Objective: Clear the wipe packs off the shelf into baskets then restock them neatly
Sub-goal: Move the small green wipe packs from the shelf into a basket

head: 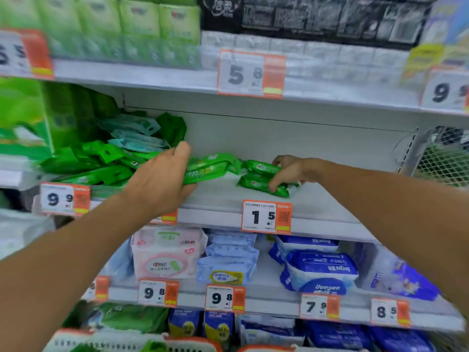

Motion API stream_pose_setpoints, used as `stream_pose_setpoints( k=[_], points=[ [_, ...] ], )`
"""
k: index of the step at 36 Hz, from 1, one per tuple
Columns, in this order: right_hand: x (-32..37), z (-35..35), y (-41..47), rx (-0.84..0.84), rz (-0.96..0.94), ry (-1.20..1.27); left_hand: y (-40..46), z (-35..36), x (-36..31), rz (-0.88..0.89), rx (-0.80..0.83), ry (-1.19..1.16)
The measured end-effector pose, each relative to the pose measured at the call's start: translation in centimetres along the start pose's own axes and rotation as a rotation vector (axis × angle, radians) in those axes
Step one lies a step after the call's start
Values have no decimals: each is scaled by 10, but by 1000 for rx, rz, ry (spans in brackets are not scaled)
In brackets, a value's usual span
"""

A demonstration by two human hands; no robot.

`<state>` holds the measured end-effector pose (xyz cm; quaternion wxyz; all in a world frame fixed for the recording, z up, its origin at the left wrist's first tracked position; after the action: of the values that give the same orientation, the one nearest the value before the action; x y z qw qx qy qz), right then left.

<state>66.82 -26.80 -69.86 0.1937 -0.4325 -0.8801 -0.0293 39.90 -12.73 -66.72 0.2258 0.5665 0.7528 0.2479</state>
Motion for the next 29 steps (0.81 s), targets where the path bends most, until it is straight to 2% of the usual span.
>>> stream_pose_setpoints(
  k=[2, 6, 7, 11, 14, 17, 19, 21, 23, 26, 29],
  points=[
    [7, 1, -9, -36, -28, 3, -9, -11, 3, -59, -29, -117],
    [23, -13, -26, -264, -140, 97, -36, -20, 8, -313, -68, -445],
    [26, -11, -28, -250, -151, 55, -45, -17, 8, -400, -43, -554],
    [23, 23, -33, -16, -80, -65, -81, 17, 2, -788, 164, -1137],
    [17, 29, -33, 18, -19, -40, -103, 38, -3, -928, 267, -1318],
    [15, 23, -31, -101, 27, -1, -125, 50, 8, -994, 242, -1303],
    [24, 18, -41, -206, 21, 42, -133, 52, 19, -1021, 214, -1186],
    [41, 8, -57, -370, -51, 83, -135, 45, 28, -977, 162, -1017],
    [68, 5, -84, -466, -169, 185, -135, 38, 39, -969, 68, -881],
    [105, 32, -133, -404, -321, 461, -129, 29, 40, -905, -17, -858],
    [124, 90, -158, -145, -329, 1023, -125, 26, 30, -833, -74, -959]
  ],
)
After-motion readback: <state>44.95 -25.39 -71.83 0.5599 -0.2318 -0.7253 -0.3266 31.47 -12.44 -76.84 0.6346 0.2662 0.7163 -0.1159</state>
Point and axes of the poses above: each hand's wrist, its own y-axis towards the middle knuckle, its own z-axis out of the palm, x = y × z, the point moved 7 cm from there along y, towards the middle knuckle, and after that the axes turned 1 degree about -y, right-handed, at the moved point
